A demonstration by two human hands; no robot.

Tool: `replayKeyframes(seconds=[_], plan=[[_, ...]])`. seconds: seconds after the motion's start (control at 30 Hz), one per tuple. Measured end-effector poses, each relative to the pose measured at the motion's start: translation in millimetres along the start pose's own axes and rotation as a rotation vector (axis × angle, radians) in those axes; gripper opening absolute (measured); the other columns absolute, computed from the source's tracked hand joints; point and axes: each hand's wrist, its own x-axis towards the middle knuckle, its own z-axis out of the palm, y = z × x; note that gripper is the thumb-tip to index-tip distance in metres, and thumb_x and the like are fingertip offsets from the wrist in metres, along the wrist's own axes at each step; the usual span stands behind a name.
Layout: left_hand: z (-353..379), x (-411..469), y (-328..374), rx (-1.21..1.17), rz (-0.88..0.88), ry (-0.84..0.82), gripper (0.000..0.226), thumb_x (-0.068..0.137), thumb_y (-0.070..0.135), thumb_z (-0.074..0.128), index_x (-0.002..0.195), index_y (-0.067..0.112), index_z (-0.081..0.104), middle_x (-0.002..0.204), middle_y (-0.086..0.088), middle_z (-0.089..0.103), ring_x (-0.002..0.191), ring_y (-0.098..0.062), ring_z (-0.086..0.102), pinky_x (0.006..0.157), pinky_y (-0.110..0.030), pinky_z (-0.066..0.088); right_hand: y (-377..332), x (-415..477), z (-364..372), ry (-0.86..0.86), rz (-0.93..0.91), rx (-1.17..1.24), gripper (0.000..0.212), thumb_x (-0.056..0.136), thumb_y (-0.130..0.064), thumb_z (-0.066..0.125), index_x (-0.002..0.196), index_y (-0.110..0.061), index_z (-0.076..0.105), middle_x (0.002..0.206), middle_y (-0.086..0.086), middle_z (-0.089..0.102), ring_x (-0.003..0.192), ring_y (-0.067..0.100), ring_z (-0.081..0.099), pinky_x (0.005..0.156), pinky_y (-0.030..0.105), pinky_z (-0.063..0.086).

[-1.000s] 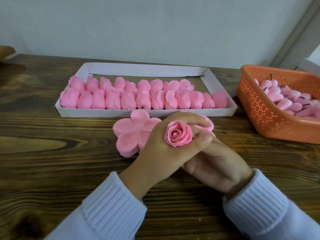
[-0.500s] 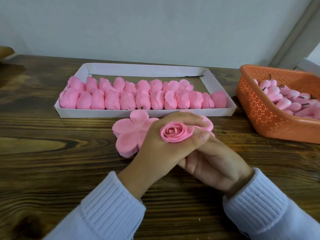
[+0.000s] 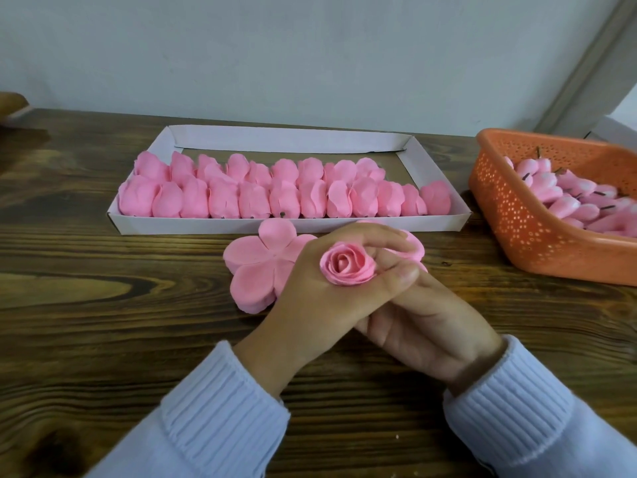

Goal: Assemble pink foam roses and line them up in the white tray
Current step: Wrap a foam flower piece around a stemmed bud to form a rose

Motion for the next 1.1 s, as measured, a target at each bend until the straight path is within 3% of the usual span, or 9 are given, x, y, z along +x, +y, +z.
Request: replayKeyframes(seconds=[0.2, 0.33, 0.4, 0.47, 0.6, 0.7, 0.87, 1.0, 1.1], plan=[[-1.4, 0.3, -2.9, 0.003, -0.014, 0.062, 0.011, 0.081, 0.01, 0.064, 0.088, 0.012, 0.073, 0.1, 0.002, 0.072, 0.1, -0.006, 0.066, 0.085, -0.016, 0.047, -0.1, 1.4, -3.4, -0.044, 0.014, 0.098, 0.043, 0.079, -0.027, 0.072, 0.118, -0.009, 0.065, 0.121, 0.014, 0.061, 0.113, 0.024, 0.06, 0.097, 0.037, 0.05], [-2.1, -1.3, 1.2, -0.051, -0.063, -0.02, 0.015, 0.083, 0.011, 0.06, 0.09, 0.016, 0.071, 0.102, 0.01, 0.071, 0.101, -0.003, 0.065, 0.082, -0.015, 0.048, 1.0, 2.4, 1.9, 0.06, 0.073, -0.052, 0.027, 0.083, -0.033, 0.058, 0.102, -0.019, 0.072, 0.109, 0.018, 0.047, 0.099, 0.026, 0.058, 0.084, 0.034, 0.053], [-1.5, -1.4, 3.3, -0.038, -0.057, -0.056, 0.016, 0.083, 0.01, 0.06, 0.089, 0.019, 0.071, 0.101, 0.013, 0.07, 0.1, 0.0, 0.064, 0.08, -0.012, 0.047, 1.9, 0.6, 1.8, 0.073, 0.047, -0.05, 0.026, 0.088, -0.025, 0.051, 0.099, -0.017, 0.073, 0.107, 0.017, 0.054, 0.102, 0.026, 0.059, 0.082, 0.034, 0.054], [-1.1, -1.2, 3.1, 0.009, -0.035, -0.052, 0.017, 0.081, 0.009, 0.063, 0.088, 0.024, 0.07, 0.1, 0.015, 0.07, 0.101, 0.0, 0.064, 0.082, -0.011, 0.046, 0.7, -1.4, 2.4, 0.034, -0.006, -0.027, 0.027, 0.088, -0.016, 0.05, 0.106, -0.008, 0.069, 0.107, 0.011, 0.066, 0.104, 0.021, 0.065, 0.083, 0.032, 0.056], [-1.6, -0.6, 1.4, 0.053, -0.013, -0.011, 0.015, 0.079, 0.01, 0.065, 0.087, 0.022, 0.071, 0.096, 0.011, 0.071, 0.097, 0.0, 0.065, 0.082, -0.011, 0.046, -0.9, -1.0, 1.8, -0.018, -0.067, -0.02, 0.051, 0.081, -0.01, 0.061, 0.127, 0.008, 0.048, 0.119, 0.019, 0.061, 0.113, 0.026, 0.061, 0.095, 0.036, 0.052], [-3.5, -1.2, 0.0, 0.0, -0.041, -0.009, 0.009, 0.079, 0.021, 0.068, 0.084, 0.019, 0.075, 0.101, 0.009, 0.071, 0.102, -0.001, 0.063, 0.083, -0.013, 0.047, -0.5, 0.9, -1.5, -0.076, -0.043, 0.078, 0.051, 0.077, -0.022, 0.078, 0.121, -0.004, 0.06, 0.12, 0.015, 0.061, 0.114, 0.025, 0.06, 0.093, 0.036, 0.052], [-3.6, -0.6, 1.9, 0.011, -0.065, -0.005, 0.015, 0.083, 0.015, 0.06, 0.089, 0.022, 0.071, 0.104, 0.007, 0.071, 0.103, -0.002, 0.064, 0.084, -0.013, 0.046, -0.4, 1.5, 3.1, -0.01, 0.116, -0.068, 0.04, 0.075, -0.048, 0.073, 0.102, -0.019, 0.073, 0.095, 0.013, 0.06, 0.08, 0.017, 0.065, 0.072, 0.028, 0.058], [-2.6, -2.2, 4.6, -0.071, -0.081, -0.034, 0.015, 0.085, 0.011, 0.059, 0.092, 0.019, 0.07, 0.095, 0.014, 0.071, 0.074, 0.006, 0.066, 0.062, -0.003, 0.045, 1.6, 0.9, 3.9, 0.083, 0.042, -0.045, 0.029, 0.09, -0.027, 0.05, 0.095, -0.012, 0.073, 0.084, 0.016, 0.057, 0.069, 0.016, 0.063, 0.063, 0.025, 0.056], [-2.8, -2.3, 4.9, -0.018, -0.049, -0.045, 0.011, 0.081, 0.019, 0.068, 0.091, 0.022, 0.071, 0.102, 0.012, 0.07, 0.094, 0.0, 0.066, 0.078, -0.011, 0.048, 1.9, -1.9, 1.9, 0.026, -0.006, -0.046, 0.028, 0.089, -0.016, 0.049, 0.106, -0.008, 0.07, 0.101, 0.013, 0.066, 0.093, 0.019, 0.067, 0.081, 0.03, 0.056]])
